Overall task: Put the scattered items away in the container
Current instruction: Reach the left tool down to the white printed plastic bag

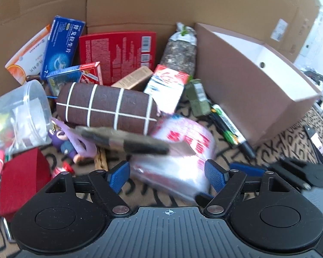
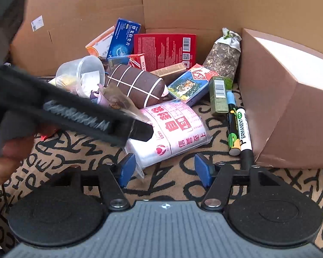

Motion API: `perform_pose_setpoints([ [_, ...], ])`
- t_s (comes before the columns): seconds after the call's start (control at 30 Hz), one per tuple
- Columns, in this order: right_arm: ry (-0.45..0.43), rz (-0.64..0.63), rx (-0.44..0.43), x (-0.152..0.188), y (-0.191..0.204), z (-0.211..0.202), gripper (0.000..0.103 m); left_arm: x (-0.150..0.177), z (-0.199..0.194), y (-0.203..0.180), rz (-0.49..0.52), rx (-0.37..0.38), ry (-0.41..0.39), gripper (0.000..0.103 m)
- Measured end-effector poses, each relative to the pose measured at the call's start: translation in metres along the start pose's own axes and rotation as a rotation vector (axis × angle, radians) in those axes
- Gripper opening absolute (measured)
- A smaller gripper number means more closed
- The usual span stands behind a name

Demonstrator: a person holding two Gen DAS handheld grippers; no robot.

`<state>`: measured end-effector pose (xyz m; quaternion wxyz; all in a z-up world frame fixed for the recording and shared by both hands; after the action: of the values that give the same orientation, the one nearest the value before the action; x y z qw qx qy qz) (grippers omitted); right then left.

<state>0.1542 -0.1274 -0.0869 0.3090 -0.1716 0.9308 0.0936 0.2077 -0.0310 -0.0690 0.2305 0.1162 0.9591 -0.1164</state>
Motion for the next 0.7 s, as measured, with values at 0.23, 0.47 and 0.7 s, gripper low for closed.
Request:
perform_pose_setpoints([
  [0.23,-0.023,-0.002,0.002,-0.012,-0.005,0.013,0.083,-0.030,0.020,0.006,0.003,0.026,0.009,0.088],
  [0.47,-0.022,0.009,-0.047,-0.018,-0.013,0.024,0.093,-0.038,0.042,0.022,-0.054,0.113,0.074,0.088],
  [0.7,0.007,0.036,-0.111,-0.021,-0.012,0.038,0.096,-0.021,0.047,0.010,0.047,0.175,0.101,0.095],
])
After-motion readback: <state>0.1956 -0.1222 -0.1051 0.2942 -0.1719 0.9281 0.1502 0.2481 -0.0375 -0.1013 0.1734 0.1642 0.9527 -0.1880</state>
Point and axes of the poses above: each gripper's, at about its wrist camera, not at the fingertips, and z roughly the way its jaws point, y to its left, x to its underside, the point moved 6 cm from there along z, roughly the way its jaws point, and after that the axes turned 13 degrees about y, right-handed, at the moved point
